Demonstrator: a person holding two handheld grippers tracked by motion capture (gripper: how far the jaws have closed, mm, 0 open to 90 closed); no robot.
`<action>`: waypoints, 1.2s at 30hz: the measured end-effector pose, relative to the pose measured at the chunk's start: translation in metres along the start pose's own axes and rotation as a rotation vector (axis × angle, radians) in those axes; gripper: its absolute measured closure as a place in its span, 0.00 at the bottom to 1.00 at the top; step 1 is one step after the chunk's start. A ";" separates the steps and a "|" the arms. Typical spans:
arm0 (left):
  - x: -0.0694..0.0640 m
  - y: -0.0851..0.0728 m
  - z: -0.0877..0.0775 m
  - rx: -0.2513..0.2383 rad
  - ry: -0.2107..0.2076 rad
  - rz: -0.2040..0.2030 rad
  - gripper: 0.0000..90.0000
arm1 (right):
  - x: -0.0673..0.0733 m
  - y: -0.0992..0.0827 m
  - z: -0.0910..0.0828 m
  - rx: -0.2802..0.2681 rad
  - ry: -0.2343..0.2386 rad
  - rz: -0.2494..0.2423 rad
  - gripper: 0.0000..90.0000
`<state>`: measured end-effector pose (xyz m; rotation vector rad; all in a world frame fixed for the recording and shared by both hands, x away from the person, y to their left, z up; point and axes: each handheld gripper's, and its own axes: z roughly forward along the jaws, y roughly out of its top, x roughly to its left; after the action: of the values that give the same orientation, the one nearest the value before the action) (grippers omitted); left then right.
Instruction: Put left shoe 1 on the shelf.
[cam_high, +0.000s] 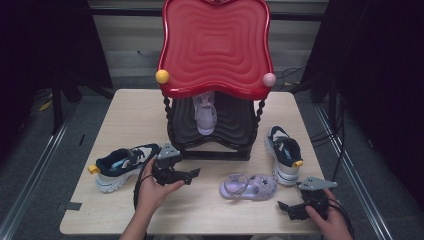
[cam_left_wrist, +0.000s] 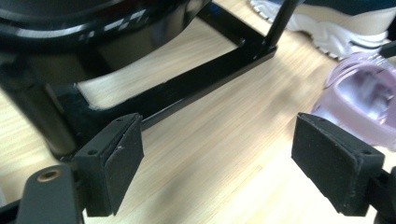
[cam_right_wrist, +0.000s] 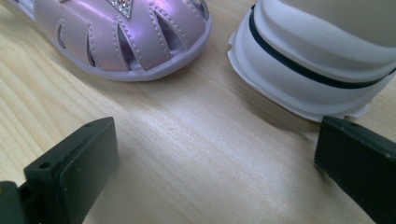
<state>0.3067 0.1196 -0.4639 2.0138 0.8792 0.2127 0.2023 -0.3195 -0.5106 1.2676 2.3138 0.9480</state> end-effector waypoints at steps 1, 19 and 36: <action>0.001 -0.002 0.000 0.005 0.000 -0.001 0.18 | 0.000 0.000 0.000 0.000 0.000 0.000 0.00; 0.007 -0.027 0.007 0.069 -0.012 0.006 0.17 | 0.000 0.000 0.000 0.000 0.001 0.000 0.00; 0.004 -0.042 0.014 0.135 0.025 0.103 0.17 | 0.000 0.000 0.000 0.002 -0.007 0.005 0.00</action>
<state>0.2944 0.1271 -0.5063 2.1884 0.8250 0.2425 0.2025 -0.3197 -0.5106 1.2760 2.3079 0.9417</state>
